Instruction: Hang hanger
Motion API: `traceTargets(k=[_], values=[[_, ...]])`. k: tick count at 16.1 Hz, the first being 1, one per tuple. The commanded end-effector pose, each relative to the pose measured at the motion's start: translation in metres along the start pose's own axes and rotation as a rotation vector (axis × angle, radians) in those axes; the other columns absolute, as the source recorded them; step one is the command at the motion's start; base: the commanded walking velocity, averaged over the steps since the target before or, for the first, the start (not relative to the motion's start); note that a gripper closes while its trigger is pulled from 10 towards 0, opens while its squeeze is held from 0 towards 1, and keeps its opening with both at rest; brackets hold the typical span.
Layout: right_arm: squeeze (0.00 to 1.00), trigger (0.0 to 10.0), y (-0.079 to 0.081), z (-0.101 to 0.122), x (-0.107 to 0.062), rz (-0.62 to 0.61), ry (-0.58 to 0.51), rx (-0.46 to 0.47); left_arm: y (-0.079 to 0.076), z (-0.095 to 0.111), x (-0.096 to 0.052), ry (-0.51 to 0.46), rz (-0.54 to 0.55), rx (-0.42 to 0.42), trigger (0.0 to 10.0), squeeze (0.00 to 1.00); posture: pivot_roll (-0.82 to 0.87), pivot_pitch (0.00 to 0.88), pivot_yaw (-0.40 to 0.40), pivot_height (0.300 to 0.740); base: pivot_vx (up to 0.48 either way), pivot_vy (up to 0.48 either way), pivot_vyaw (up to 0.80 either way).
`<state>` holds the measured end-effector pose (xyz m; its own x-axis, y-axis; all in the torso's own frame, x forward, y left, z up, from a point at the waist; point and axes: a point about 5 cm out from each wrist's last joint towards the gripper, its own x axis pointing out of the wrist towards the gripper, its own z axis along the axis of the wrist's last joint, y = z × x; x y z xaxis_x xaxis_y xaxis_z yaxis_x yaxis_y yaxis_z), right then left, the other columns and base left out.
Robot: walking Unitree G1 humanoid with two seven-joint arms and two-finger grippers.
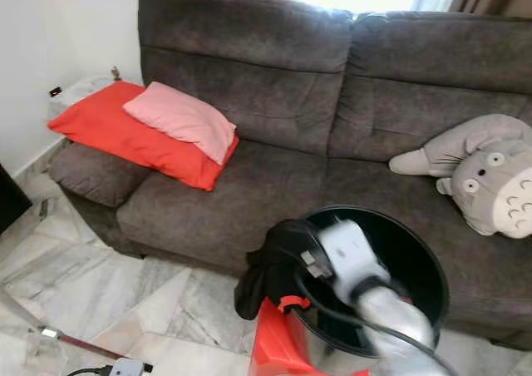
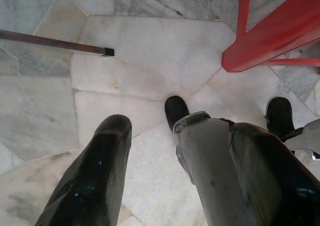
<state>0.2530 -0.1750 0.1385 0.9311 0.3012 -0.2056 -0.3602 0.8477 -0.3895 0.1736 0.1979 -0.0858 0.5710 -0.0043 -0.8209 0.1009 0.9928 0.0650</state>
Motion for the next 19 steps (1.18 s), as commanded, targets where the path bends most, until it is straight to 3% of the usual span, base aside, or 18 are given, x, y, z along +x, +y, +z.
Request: traceTargets(k=[1, 2, 3, 4, 5, 7, 8, 9, 11, 12, 13, 14, 16, 17, 19], values=[[0.0, 10.0, -0.001, 0.002, -0.007, 0.065, 0.009, -0.02, 0.0, -0.007, -0.001, 0.034, -0.004, 0.022, 10.0, 0.0, -0.19, 0.058, 0.029, 0.74, 0.0, 0.0, 0.0], [0.0, 10.0, -0.008, -0.006, -0.011, 0.075, 0.063, -0.025, 0.001, -0.008, -0.001, 0.038, -0.004, 0.025, 10.0, 0.0, -0.19, 0.058, 0.029, 0.74, 0.0, 0.0, 0.0], [0.0, 10.0, -0.012, 0.001, -0.006, -0.003, 0.047, 0.132, 0.001, -0.008, -0.001, 0.038, -0.004, 0.025, 10.0, 0.0, -0.18, 0.057, 0.025, 0.74, 0.0, 0.0, 0.0], [0.0, 10.0, 0.012, 0.025, 0.0, 0.133, -0.074, 0.367, 0.001, -0.007, -0.001, 0.035, -0.002, 0.019, 10.0, 0.0, -0.18, 0.06, 0.026, 0.74, 0.0, 0.0, 0.0], [0.0, 10.0, 0.033, 0.034, 0.0, 0.261, -0.102, 0.375, 0.001, -0.007, -0.001, 0.034, -0.001, 0.017, 10.0, 0.0, -0.18, 0.061, 0.026, 0.74, 0.0, 0.0, 0.0], [0.0, 10.0, 0.06, 0.028, 0.0, 0.383, -0.017, 0.353, 0.001, -0.007, -0.001, 0.035, -0.001, 0.019, 10.0, 0.0, -0.18, 0.061, 0.028, 0.74, 0.0, 0.0, 0.0], [0.0, 10.0, 0.063, 0.023, 0.002, 0.385, 0.001, 0.358, 0.001, -0.006, -0.001, 0.035, -0.001, 0.02, 10.0, 0.0, -0.17, 0.06, 0.027, 0.74, 0.0, 0.0, 0.0], [0.0, 10.0, 0.059, 0.019, 0.007, 0.338, 0.005, 0.42, 0.002, -0.006, -0.001, 0.036, -0.001, 0.02, 10.0, 0.0, -0.17, 0.06, 0.028, 0.74, 0.0, 0.0, 0.0], [0.0, 10.0, 0.035, 0.016, 0.023, 0.125, -0.01, 0.554, 0.002, -0.006, -0.001, 0.038, -0.001, 0.021, 10.0, 0.0, -0.17, 0.059, 0.028, 0.74, 0.0, 0.0, 0.0], [0.0, 10.0, 0.013, 0.011, 0.034, -0.103, 0.011, 0.759, 0.003, -0.006, -0.001, 0.038, 0.001, 0.022, 10.0, 0.0, -0.17, 0.058, 0.028, 0.74, 0.0, 0.0, 0.0], [0.0, 10.0, 0.011, 0.015, 0.038, -0.134, 0.001, 0.843, 0.003, -0.007, -0.001, 0.039, 0.001, 0.022, 10.0, 0.0, -0.17, 0.057, 0.025, 0.74, 0.0, 0.0, 0.0], [0.0, 10.0, 0.015, 0.02, 0.038, -0.103, -0.005, 0.769, 0.004, -0.007, -0.001, 0.039, 0.002, 0.022, 10.0, 0.0, -0.16, 0.057, 0.024, 0.74, 0.0, 0.0, 0.0], [0.0, 10.0, 0.019, 0.013, 0.034, -0.085, 0.087, 0.312, 0.004, -0.007, -0.001, 0.04, 0.003, 0.021, 10.0, 0.0, -0.16, 0.06, 0.025, 0.74, 0.0, 0.0, 0.0], [0.0, 10.0, 0.014, -0.004, 0.031, -0.13, 0.176, 0.211, 0.003, -0.007, -0.001, 0.042, 0.002, 0.023, 10.0, 0.0, -0.17, 0.062, 0.026, 0.74, 0.0, 0.0, 0.0], [0.0, 10.0, 0.001, -0.019, 0.024, -0.195, 0.245, 0.054, 0.003, -0.008, -0.001, 0.046, -0.003, 0.025, 10.0, 0.0, -0.17, 0.063, 0.026, 0.74, 0.0, 0.0, 0.0]])
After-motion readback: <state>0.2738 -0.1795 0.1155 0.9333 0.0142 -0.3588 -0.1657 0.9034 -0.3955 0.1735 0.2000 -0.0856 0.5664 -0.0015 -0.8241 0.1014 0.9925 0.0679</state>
